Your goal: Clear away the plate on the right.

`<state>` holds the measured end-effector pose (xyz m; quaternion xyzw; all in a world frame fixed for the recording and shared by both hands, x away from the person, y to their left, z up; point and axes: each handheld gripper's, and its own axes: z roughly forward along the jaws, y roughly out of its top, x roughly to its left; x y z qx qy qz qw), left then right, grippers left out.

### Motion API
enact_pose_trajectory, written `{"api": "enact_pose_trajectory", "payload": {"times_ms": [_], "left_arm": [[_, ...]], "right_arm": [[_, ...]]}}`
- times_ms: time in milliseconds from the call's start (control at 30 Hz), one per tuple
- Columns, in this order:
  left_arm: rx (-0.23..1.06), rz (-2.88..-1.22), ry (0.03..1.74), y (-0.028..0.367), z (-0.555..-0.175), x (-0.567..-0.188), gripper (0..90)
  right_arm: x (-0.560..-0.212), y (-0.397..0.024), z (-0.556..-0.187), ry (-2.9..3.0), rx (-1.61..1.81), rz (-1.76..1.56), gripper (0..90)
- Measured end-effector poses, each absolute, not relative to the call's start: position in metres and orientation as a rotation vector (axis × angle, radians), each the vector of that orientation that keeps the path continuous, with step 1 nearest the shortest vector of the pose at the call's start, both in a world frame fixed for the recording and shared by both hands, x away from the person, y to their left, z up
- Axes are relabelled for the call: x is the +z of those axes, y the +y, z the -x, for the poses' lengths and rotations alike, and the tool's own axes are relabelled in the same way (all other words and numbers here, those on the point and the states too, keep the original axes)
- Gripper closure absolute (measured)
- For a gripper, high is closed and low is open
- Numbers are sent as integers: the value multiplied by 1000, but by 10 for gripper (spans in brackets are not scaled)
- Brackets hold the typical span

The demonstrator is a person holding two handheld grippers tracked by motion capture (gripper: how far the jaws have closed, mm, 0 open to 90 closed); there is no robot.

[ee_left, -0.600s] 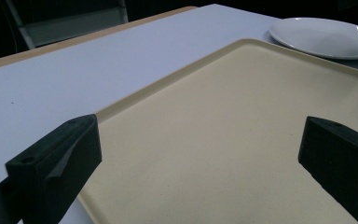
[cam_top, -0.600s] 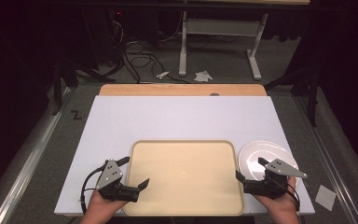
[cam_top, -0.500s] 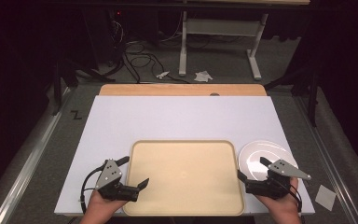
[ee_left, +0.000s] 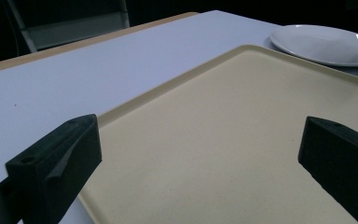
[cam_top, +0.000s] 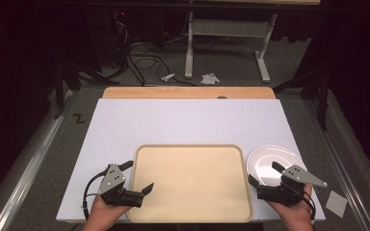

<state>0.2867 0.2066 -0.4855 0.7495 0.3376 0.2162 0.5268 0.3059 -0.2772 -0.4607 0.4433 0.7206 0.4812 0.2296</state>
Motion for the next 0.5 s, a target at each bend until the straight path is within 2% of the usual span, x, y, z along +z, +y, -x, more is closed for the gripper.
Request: {"api": "enact_pose_trajectory", "payload": {"times_ms": [500], "left_arm": [[506,-1774,826,210,-288,-485,3]], "right_arm": [[-461,-278,-307,1984,1329,-1218,1]]}}
